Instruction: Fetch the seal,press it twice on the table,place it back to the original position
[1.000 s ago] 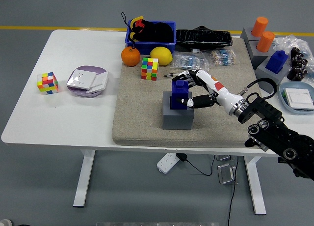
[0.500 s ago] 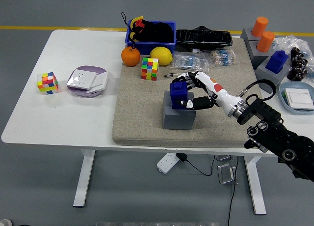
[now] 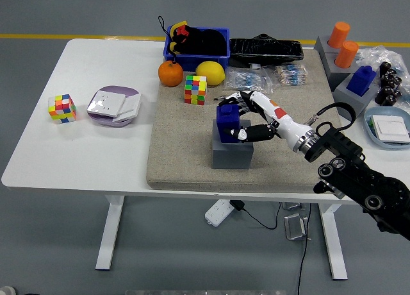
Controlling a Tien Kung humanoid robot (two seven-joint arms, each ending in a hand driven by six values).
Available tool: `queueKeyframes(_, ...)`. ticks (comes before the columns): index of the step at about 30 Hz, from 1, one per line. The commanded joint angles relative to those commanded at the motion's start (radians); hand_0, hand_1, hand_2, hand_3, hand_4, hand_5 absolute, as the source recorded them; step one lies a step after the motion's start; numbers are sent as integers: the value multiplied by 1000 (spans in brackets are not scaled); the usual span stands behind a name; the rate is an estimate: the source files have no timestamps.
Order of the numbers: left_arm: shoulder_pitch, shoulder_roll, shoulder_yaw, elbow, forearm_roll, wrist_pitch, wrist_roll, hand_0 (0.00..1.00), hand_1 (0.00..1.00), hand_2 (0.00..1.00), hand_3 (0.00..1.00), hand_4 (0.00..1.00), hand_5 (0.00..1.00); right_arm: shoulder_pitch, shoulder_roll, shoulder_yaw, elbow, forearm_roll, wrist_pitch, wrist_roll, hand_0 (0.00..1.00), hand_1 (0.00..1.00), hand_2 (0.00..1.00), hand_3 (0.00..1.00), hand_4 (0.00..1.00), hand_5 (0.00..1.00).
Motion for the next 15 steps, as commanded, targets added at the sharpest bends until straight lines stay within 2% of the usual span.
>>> queueKeyframes(15,0,1,0,1,-1,0,0,791,742,738,761,626,449,3,-3,-6,-16,4,-1,2,551,401,435,428,756,2)
